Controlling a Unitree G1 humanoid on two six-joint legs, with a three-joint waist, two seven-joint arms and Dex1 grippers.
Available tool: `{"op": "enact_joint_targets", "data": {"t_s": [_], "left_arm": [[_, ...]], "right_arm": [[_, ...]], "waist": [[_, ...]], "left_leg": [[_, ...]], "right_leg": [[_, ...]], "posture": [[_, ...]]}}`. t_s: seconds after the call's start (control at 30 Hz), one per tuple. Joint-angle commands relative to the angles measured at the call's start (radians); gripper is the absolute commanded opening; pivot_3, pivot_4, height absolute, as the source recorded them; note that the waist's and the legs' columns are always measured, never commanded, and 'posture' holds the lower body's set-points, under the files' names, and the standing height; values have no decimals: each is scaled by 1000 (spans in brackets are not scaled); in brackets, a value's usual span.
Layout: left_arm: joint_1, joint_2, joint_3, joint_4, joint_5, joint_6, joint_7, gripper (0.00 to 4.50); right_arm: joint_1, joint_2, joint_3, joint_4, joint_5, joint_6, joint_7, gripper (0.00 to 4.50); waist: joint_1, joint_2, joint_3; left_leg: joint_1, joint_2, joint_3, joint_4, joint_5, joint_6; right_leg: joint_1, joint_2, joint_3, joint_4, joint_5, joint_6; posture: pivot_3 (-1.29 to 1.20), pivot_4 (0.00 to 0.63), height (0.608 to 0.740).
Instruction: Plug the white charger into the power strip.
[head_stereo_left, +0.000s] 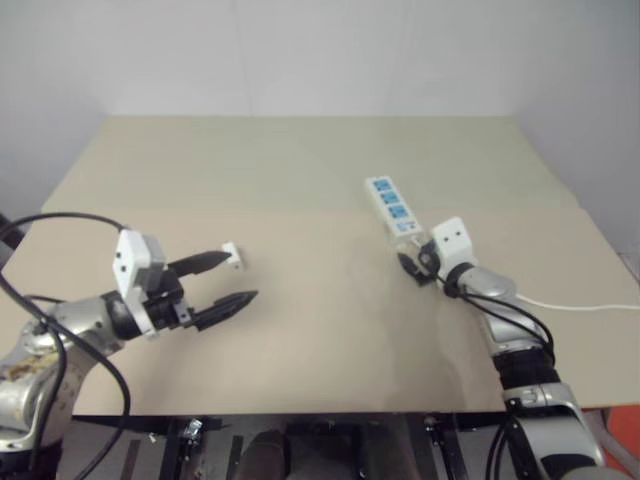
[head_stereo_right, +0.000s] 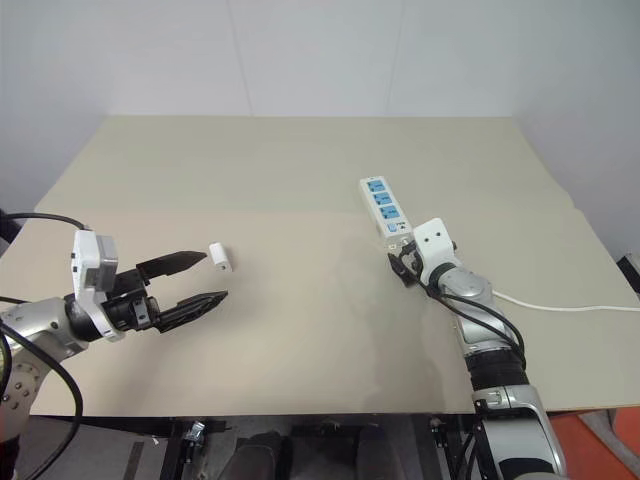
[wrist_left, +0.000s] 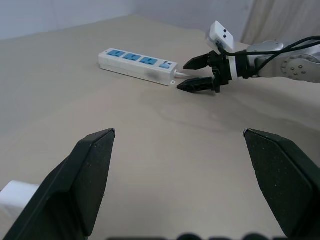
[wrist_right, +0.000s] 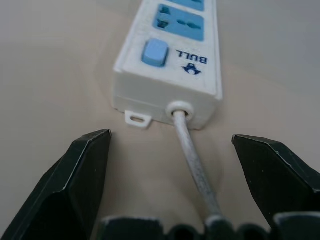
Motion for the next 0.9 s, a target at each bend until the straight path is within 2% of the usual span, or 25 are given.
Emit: {"op": "enact_joint_targets", "data": {"t_s": [0.03,0.33,0.4,0.6,0.9], "left_arm": [[-13,-2,1,-7,-4,-25,-5,4500],[-11,1,2,-8,-6,-26,-8,4500],[-8,3,4,-9,-7,-26,-11,4500],[-5,4,7,-10,-7,-25,-16,4500],[-4,9,5,-8,-9,-20,-19,4500]], "right_arm": [[-28,9,-23,21,4,-8,-6,3887],[-32,2,-12,32,6,5,46,580],[-21,2,-10,19,4,8,51,24],[49,-15,-12,-113,57,16,156,24],[292,-107,-7,-466,168,33,360,24]], "waist": [[-1,0,0],[-2,0,0],[-4,0,0],[-2,0,0],[0,0,0]], "left_leg": [[0,0,1,0,0,0],[0,0,2,0,0,0],[0,1,2,0,0,0],[0,1,2,-1,0,1],[0,1,2,-2,-1,2]], "right_leg": [[0,0,0,0,0,0],[0,0,0,-1,0,0],[0,0,1,-1,0,0],[0,0,1,-1,0,0],[0,0,1,-3,0,0]], "posture": [[0,150,740],[0,150,740],[0,150,740],[0,150,740],[0,150,740]]}}
